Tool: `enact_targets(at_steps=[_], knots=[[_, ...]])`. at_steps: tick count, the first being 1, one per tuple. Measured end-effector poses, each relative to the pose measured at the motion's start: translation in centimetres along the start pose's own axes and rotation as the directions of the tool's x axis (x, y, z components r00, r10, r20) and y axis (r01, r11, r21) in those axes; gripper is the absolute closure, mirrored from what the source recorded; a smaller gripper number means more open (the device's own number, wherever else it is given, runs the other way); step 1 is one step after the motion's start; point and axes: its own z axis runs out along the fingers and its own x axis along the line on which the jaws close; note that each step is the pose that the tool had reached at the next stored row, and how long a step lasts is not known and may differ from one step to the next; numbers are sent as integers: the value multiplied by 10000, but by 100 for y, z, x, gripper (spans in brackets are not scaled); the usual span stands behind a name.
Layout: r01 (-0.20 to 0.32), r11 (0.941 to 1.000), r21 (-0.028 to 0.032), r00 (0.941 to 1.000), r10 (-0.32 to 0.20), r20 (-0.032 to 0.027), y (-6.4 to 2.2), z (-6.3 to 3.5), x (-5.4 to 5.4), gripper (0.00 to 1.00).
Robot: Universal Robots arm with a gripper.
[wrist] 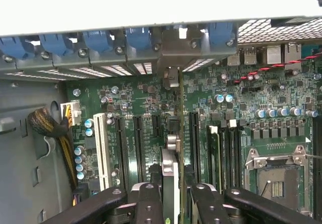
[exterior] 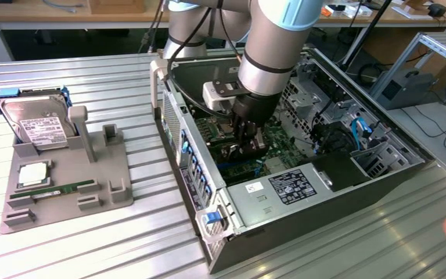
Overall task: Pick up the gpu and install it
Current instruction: 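Insert the gpu into the slot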
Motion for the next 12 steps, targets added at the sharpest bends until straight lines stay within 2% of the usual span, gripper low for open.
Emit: enact_targets(at_steps=[10, 11, 12], knots=[[0, 10000, -2, 10000, 0, 5, -29, -20, -3, 73], [-2, 10000, -17, 10000, 2, 2, -29, -21, -2, 73], [-1, 9999, -112, 10000, 1, -5, -30, -21, -3, 73]])
